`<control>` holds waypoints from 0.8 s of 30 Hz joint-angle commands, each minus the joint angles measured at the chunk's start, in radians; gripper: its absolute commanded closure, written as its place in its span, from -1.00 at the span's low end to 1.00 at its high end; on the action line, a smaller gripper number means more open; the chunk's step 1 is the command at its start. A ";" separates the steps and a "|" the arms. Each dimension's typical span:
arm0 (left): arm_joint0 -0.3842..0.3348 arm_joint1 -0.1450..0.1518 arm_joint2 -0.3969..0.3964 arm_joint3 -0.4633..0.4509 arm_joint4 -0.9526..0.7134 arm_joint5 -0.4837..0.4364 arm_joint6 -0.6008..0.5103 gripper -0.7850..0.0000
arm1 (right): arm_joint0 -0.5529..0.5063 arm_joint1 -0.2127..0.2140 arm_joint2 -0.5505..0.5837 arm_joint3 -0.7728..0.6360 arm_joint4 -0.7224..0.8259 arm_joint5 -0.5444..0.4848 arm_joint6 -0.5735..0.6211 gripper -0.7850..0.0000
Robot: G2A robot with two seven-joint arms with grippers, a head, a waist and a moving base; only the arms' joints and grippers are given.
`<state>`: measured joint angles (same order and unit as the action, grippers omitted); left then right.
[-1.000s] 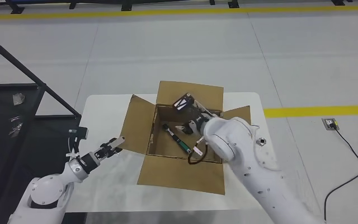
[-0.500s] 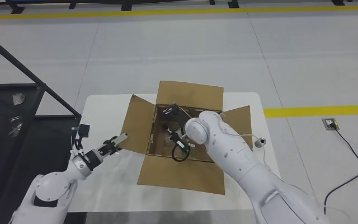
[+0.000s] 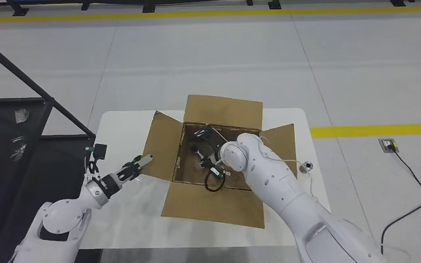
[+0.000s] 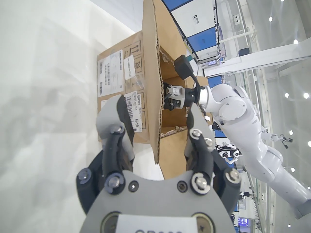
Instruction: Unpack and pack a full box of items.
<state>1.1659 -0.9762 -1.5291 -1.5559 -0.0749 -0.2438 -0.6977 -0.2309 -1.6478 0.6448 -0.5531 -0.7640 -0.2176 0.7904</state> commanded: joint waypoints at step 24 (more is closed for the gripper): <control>0.079 0.011 -0.021 -0.055 0.017 -0.067 -0.081 1.00 | 0.034 -0.133 -0.108 0.171 -0.120 0.077 0.007 -1.00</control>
<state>1.2431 -0.9656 -1.5490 -1.6100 -0.0570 -0.3062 -0.7747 -0.2016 -1.7773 0.5343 -0.3996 -0.8882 -0.1379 0.8031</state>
